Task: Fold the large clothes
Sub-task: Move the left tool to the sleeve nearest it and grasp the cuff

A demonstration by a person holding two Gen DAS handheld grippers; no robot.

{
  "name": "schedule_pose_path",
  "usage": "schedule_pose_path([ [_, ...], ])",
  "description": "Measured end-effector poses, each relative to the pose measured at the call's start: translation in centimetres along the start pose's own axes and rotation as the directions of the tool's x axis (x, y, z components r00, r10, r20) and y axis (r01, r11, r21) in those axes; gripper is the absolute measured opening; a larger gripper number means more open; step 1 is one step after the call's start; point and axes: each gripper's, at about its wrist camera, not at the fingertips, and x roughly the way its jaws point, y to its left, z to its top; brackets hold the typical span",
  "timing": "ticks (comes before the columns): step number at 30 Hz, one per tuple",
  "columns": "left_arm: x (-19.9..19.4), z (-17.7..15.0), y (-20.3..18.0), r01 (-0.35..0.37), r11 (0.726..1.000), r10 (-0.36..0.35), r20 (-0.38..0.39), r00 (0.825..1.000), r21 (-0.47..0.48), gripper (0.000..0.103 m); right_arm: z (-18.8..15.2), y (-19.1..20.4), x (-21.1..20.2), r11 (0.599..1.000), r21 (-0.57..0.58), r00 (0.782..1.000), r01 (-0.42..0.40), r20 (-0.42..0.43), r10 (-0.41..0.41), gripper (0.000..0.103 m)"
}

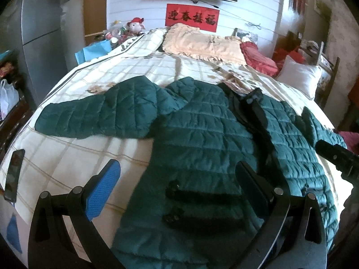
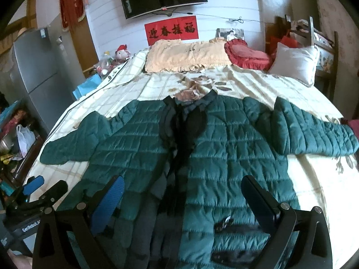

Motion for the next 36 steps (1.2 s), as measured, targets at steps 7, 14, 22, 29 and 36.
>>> schedule_pose_path([
  [7,1.5,1.4,1.3,-0.018,0.999,0.017,-0.013,1.000,-0.028,0.103,2.1,-0.6,1.6,0.999,-0.014,0.999,0.039,0.011,-0.039,0.103],
  [14,3.3,2.2,2.9,-0.041,0.997,0.038,-0.041,0.998,-0.059,0.103,3.1,-0.7,3.7,1.000,0.007,0.999,0.030,0.014,-0.030,0.103],
  [22,5.3,2.6,5.4,-0.091,0.991,0.084,-0.067,0.994,-0.099,0.103,2.8,-0.5,6.5,1.000,0.018,1.000,0.012,-0.022,-0.012,0.103],
  [29,6.7,2.8,7.5,-0.134,0.983,0.124,-0.087,0.988,-0.125,0.103,2.4,-0.5,8.0,1.000,0.017,0.999,0.016,-0.052,-0.015,0.103],
  [36,8.0,3.0,10.1,-0.185,0.973,0.171,-0.105,0.980,-0.139,0.103,2.0,0.3,8.8,0.999,-0.031,0.998,0.018,-0.067,-0.020,0.103],
])
